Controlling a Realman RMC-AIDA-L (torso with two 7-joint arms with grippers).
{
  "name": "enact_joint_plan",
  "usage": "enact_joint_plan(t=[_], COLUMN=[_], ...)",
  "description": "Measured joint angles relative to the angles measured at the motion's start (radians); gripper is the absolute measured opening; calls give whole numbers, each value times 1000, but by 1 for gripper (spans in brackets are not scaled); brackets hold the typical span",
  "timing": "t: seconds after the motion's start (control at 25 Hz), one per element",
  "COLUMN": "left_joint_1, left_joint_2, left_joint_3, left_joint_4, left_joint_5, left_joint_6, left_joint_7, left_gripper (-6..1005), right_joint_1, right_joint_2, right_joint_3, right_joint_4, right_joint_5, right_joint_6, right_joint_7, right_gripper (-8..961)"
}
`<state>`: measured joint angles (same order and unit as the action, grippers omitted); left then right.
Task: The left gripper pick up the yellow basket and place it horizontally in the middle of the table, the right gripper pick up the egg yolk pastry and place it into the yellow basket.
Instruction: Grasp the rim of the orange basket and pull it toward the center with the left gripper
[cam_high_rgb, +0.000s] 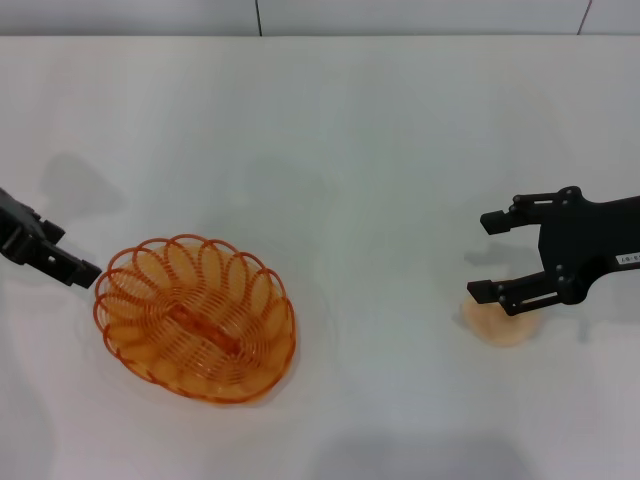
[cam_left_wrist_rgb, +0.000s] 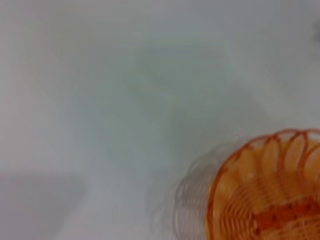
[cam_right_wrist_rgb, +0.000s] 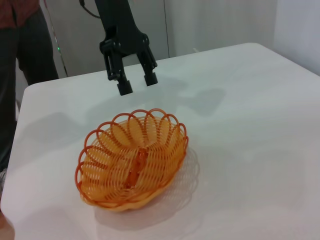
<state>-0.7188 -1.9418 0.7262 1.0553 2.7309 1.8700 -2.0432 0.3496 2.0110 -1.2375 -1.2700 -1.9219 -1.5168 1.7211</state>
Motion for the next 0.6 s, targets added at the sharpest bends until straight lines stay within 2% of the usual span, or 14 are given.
enact_joint_plan(t=[0.24, 0.48, 0.6], left_joint_1=[-16, -21, -25], left_joint_2=[-6, -25, -42], left_joint_3=[57, 120, 156], left_joint_4=[-5, -21, -34], left_joint_5=[20, 25, 25], left_joint_6=[-11, -66, -86], left_joint_7=[-90, -195, -233], left_gripper=[875, 876, 875], right_joint_1=[1, 0, 0], right_joint_2=[0, 2, 2], right_joint_3=[-5, -7, -7], right_joint_4=[0, 7, 12], right_joint_5=[3, 10, 14], right_joint_6=[0, -6, -7], right_joint_7=[1, 2, 0], right_gripper=[846, 846, 846])
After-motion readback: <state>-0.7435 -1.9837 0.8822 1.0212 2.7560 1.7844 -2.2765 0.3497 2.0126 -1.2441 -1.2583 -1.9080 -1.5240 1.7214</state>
